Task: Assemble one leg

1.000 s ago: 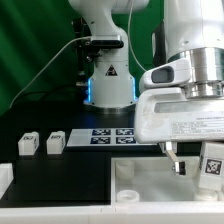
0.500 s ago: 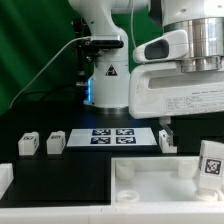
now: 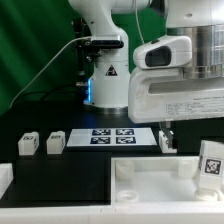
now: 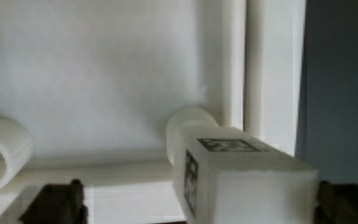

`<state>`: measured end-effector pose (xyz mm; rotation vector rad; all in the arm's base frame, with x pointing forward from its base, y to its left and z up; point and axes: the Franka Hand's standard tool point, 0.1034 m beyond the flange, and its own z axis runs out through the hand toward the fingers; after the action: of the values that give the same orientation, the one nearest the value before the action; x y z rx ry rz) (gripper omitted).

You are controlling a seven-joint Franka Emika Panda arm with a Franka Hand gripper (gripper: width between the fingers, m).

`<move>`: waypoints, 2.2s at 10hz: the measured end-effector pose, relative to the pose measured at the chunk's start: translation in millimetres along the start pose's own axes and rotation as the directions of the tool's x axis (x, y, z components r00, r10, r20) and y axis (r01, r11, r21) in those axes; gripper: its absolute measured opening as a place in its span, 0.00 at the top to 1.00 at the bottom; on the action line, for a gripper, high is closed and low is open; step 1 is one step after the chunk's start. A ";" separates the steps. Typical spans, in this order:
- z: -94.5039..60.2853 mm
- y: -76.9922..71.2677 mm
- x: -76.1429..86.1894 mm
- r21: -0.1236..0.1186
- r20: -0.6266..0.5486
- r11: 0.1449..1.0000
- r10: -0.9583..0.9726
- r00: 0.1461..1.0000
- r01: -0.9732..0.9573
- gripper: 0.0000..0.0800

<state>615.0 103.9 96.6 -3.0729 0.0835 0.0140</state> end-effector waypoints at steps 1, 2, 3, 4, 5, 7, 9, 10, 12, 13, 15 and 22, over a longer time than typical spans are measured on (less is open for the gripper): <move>4.1 0.1 0.4 -0.003 0.003 1.000 0.010 1.000 -0.010 0.19; 6.7 -0.1 2.4 -0.005 0.003 1.000 0.010 1.000 -0.010 0.19; 7.8 -1.9 4.9 -0.007 0.000 1.000 0.019 1.000 -0.019 0.19; 11.4 -3.4 6.4 -0.015 0.001 0.999 0.034 0.999 -0.034 0.19; 11.6 -4.4 6.2 -0.020 0.001 0.999 0.046 0.999 -0.046 0.19; 11.9 -3.0 6.1 -0.021 0.002 0.999 0.046 0.999 -0.046 0.33; 11.9 -2.5 6.1 -0.021 0.002 0.998 0.051 0.999 -0.051 0.56; 12.0 -2.4 6.1 -0.021 0.001 0.995 0.096 0.995 -0.096 0.63; 12.0 -2.8 6.0 -0.020 -0.001 0.976 0.219 0.976 -0.219 0.63; 12.1 -3.0 5.9 -0.019 -0.003 0.945 0.326 0.945 -0.327 0.63; 13.0 -2.5 7.0 -0.008 0.003 0.837 0.546 0.837 -0.546 0.63; 15.7 15.0 15.4 0.104 0.097 0.164 0.980 0.174 -0.981 0.63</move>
Offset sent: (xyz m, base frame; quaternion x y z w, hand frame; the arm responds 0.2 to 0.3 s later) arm 0.0172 0.0089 -0.0038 -0.0076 0.0135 0.0076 0.9999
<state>629.4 89.2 79.8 -2.2015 1.9669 0.0795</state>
